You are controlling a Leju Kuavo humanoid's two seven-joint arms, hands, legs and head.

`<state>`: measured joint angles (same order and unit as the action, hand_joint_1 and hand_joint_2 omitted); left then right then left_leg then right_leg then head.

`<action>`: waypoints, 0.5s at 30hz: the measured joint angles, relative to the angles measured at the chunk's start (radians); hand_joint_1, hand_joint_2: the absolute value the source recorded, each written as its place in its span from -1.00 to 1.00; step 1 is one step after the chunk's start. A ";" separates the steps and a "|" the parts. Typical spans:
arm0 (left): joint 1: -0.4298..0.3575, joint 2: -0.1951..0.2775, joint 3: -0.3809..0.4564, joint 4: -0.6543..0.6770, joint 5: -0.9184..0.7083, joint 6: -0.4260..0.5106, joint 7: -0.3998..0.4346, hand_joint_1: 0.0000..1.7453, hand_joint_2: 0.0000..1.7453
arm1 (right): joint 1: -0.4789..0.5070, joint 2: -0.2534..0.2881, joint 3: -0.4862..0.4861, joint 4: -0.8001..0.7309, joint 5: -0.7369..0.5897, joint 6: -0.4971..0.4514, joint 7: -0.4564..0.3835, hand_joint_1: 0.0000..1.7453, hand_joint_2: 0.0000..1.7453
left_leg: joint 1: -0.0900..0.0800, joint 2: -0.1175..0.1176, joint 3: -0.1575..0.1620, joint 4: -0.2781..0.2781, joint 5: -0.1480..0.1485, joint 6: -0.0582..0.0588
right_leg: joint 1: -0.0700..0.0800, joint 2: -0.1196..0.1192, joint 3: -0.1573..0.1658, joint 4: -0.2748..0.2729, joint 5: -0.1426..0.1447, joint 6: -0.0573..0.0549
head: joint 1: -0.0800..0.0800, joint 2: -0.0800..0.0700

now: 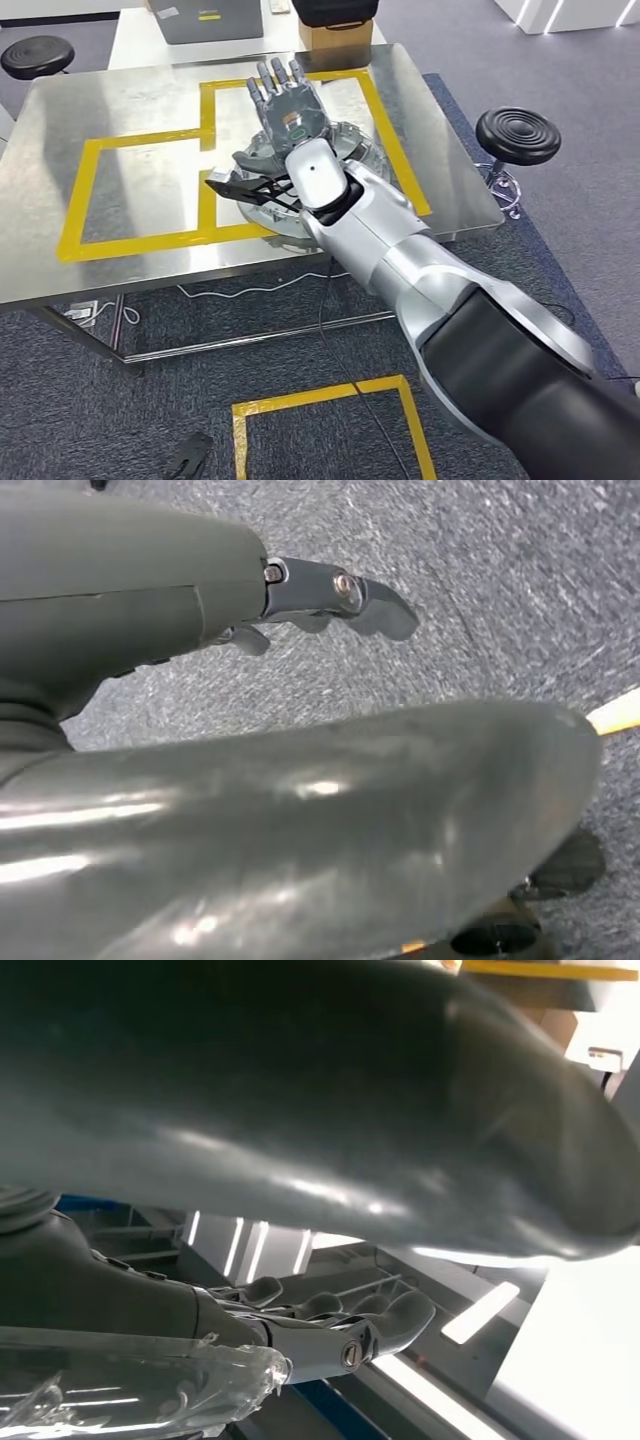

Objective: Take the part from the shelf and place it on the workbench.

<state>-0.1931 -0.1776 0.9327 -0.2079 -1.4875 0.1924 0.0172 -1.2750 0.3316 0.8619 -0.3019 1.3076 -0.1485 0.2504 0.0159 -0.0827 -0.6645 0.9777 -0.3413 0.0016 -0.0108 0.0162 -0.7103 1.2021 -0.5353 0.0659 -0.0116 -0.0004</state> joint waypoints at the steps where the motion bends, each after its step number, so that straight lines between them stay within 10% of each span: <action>1: 0.001 0.000 0.000 0.000 0.001 -0.001 0.000 -1.00 -1.00 | 0.005 0.000 -0.001 0.000 0.001 0.000 0.000 -1.00 -1.00 | 0.001 0.004 -0.001 0.000 0.000 0.000 | -0.001 -0.005 -0.021 0.059 -0.027 0.002 | 0.000 0.000; 3: 0.003 0.001 0.001 0.000 0.003 -0.002 0.000 -1.00 -1.00 | 0.013 -0.001 -0.001 0.002 0.002 0.001 -0.001 -1.00 -1.00 | 0.003 0.009 -0.003 0.001 0.002 -0.004 | -0.002 -0.008 -0.019 0.082 -0.024 0.005 | 0.000 0.000; 6: 0.002 0.001 0.002 0.000 0.005 -0.004 0.000 -1.00 -1.00 | 0.013 0.001 -0.002 0.002 0.004 0.003 -0.001 -1.00 -1.00 | 0.008 0.010 -0.009 0.002 0.009 -0.018 | -0.003 -0.002 0.098 -0.099 0.050 0.006 | 0.000 0.000; 11: 0.005 0.002 0.002 0.000 0.009 -0.004 0.000 -1.00 -1.00 | 0.009 0.007 -0.004 0.002 0.005 0.008 -0.002 -1.00 -1.00 | 0.010 0.009 -0.019 0.000 0.028 -0.052 | 0.000 0.011 0.124 -0.165 0.085 -0.034 | 0.000 0.000; 15: 0.006 0.003 0.003 0.000 0.010 -0.003 0.000 -1.00 -1.00 | 0.009 0.010 -0.004 -0.001 0.008 0.018 -0.004 -1.00 -1.00 | 0.007 0.060 -0.081 0.169 -0.122 -0.064 | 0.000 -0.003 0.089 -0.170 0.120 -0.060 | -0.008 0.000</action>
<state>-0.1866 -0.1744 0.9358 -0.2079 -1.4774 0.1893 0.0168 -1.2657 0.3416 0.8580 -0.3025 1.3151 -0.1304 0.2461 0.0226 -0.0228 -0.7454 1.1467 -0.4629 -0.0622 -0.0107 0.0127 -0.6216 1.0321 -0.4154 0.0062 -0.0201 -0.0004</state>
